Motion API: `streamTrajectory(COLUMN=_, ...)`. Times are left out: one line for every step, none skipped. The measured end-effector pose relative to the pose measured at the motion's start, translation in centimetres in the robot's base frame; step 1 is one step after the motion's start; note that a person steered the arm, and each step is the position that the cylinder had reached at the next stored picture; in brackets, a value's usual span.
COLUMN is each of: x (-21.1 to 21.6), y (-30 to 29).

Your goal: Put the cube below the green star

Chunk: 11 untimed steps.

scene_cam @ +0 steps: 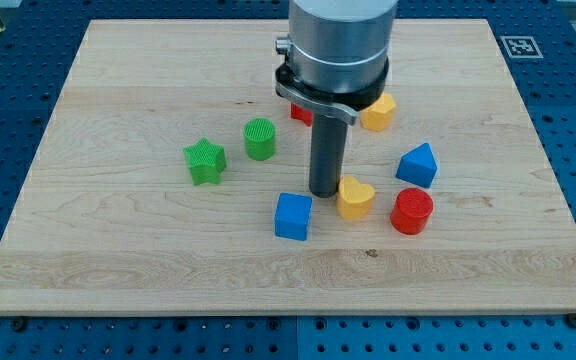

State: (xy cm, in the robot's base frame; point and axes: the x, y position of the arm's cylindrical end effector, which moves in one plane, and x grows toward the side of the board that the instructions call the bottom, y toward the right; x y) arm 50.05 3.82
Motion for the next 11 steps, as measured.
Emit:
streamTrajectory(x=1.3, y=0.8)
streamTrajectory(x=2.7, y=0.9)
streamTrajectory(x=3.8, y=0.8)
streamTrajectory(x=3.8, y=-1.4)
streamTrajectory(x=3.8, y=-4.2)
streamTrajectory(x=3.8, y=-7.3)
streamTrajectory(x=4.3, y=-7.6)
streamTrajectory(x=6.0, y=-7.8)
streamTrajectory(x=6.4, y=-10.8)
streamTrajectory(x=6.6, y=-11.3)
streamTrajectory(x=6.6, y=-11.9)
